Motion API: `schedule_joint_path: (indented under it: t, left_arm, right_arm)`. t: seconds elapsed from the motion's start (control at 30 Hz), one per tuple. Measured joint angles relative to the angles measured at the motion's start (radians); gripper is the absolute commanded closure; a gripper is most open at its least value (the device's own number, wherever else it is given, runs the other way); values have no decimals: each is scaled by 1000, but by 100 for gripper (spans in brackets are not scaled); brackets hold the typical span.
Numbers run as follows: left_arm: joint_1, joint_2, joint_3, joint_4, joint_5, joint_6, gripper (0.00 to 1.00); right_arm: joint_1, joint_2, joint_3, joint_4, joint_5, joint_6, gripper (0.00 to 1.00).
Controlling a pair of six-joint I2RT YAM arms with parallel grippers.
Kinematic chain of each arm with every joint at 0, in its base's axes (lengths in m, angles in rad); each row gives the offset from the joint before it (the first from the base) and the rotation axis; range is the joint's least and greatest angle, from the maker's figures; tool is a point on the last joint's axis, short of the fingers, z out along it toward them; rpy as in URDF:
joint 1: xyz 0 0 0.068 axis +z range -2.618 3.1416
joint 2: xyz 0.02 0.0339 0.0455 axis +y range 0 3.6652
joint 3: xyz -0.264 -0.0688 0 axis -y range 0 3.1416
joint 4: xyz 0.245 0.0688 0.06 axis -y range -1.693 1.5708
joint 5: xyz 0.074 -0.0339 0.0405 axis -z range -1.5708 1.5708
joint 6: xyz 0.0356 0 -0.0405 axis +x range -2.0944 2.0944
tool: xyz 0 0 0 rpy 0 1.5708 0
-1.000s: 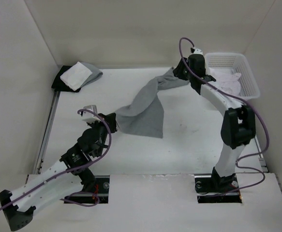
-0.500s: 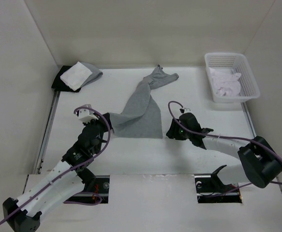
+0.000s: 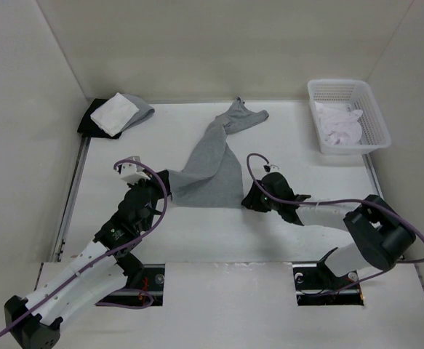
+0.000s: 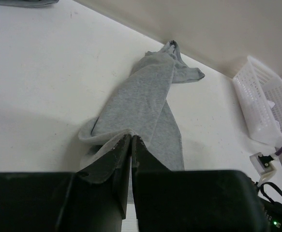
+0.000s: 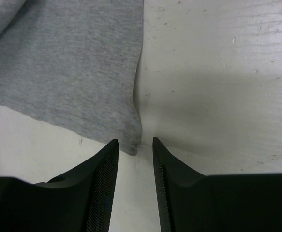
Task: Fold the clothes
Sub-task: Flatten the tank top out
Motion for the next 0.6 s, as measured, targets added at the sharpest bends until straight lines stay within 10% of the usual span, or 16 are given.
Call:
schedule_joint_path:
  t: [0.6]
  left_arm:
    - [12, 16, 0, 39, 13, 0, 97]
  right_arm:
    - [26, -2, -22, 70, 19, 63, 99]
